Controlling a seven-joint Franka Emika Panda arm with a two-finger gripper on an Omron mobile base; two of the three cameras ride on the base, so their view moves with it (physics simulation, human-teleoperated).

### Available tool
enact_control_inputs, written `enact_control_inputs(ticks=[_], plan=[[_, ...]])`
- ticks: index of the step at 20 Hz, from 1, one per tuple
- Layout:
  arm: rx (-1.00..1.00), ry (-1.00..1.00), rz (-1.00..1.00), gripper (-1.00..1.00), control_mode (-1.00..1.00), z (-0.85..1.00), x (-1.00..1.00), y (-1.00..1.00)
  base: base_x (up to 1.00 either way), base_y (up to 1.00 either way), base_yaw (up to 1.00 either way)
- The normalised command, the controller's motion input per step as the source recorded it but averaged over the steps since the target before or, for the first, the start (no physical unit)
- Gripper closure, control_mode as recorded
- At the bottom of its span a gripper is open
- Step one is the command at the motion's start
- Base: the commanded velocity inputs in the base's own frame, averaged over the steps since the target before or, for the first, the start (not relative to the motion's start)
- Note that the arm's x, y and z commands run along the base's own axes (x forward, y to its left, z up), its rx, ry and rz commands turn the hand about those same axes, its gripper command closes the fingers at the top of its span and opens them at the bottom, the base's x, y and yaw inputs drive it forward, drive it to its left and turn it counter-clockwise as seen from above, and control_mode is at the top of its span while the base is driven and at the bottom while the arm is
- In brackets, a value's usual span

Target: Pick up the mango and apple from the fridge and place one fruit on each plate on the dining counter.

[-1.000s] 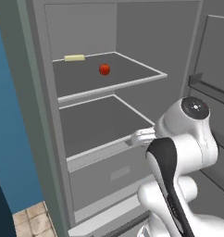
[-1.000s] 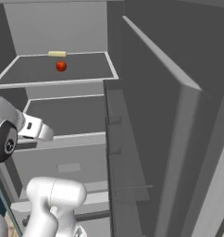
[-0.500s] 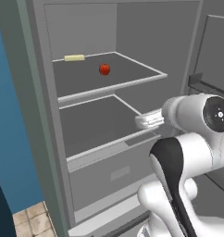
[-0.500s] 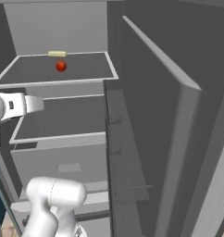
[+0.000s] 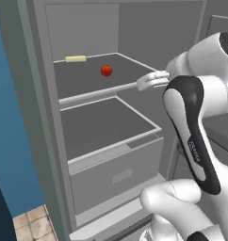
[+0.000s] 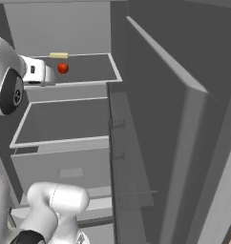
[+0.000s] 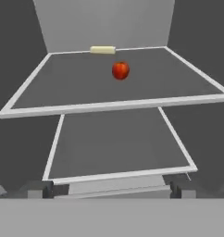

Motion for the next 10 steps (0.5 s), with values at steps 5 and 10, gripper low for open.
enact_control_inputs(ticks=[5, 10], plan=[[0.00, 0.57, 0.00, -1.00, -1.00, -0.05, 0.95, 0.19, 0.00, 0.00, 0.00], [0.00, 0.11, -0.02, -1.00, -1.00, -0.74, 0.99, 0.08, 0.00, 0.00, 0.00]])
